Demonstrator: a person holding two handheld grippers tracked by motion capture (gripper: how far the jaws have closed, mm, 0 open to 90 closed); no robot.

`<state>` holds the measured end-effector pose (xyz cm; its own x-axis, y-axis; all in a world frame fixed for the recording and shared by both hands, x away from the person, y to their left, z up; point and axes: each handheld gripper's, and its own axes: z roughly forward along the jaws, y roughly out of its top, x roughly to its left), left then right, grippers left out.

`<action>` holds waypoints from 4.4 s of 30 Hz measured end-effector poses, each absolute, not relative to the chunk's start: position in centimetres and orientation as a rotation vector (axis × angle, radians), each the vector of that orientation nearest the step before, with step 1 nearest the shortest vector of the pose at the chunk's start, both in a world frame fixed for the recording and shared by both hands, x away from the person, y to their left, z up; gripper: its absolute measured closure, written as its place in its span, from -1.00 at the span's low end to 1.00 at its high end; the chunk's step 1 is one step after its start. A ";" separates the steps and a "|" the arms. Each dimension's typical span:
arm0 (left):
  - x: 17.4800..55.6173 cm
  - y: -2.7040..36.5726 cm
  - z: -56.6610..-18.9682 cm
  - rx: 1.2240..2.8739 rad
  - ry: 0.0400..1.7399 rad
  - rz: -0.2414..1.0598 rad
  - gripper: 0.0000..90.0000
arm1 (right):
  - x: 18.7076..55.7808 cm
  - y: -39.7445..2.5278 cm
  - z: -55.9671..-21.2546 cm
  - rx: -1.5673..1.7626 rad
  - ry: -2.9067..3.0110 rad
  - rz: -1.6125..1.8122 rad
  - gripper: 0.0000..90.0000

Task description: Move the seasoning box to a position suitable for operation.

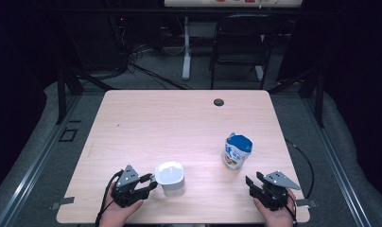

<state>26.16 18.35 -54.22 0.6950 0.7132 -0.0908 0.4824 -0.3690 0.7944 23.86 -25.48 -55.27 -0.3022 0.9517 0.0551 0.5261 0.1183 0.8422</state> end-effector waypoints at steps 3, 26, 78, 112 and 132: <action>26.0 18.4 -53.9 2.051 0.908 0.348 0.31 | 23.8 -25.5 -55.3 1.426 1.896 1.087 0.16; 26.6 22.0 -51.7 1.940 1.015 0.379 0.26 | 23.3 -25.1 -54.0 1.409 1.877 1.117 0.17; 27.0 22.3 -51.6 1.908 1.055 0.406 0.13 | 27.3 -23.9 -48.2 1.265 1.920 1.204 0.05; 27.2 22.5 -51.9 1.909 1.069 0.410 0.11 | 30.5 -22.7 -47.3 1.266 1.956 1.169 0.76; 27.4 22.8 -52.0 1.922 1.078 0.406 0.11 | 29.5 -22.4 -47.3 1.215 2.050 1.269 1.00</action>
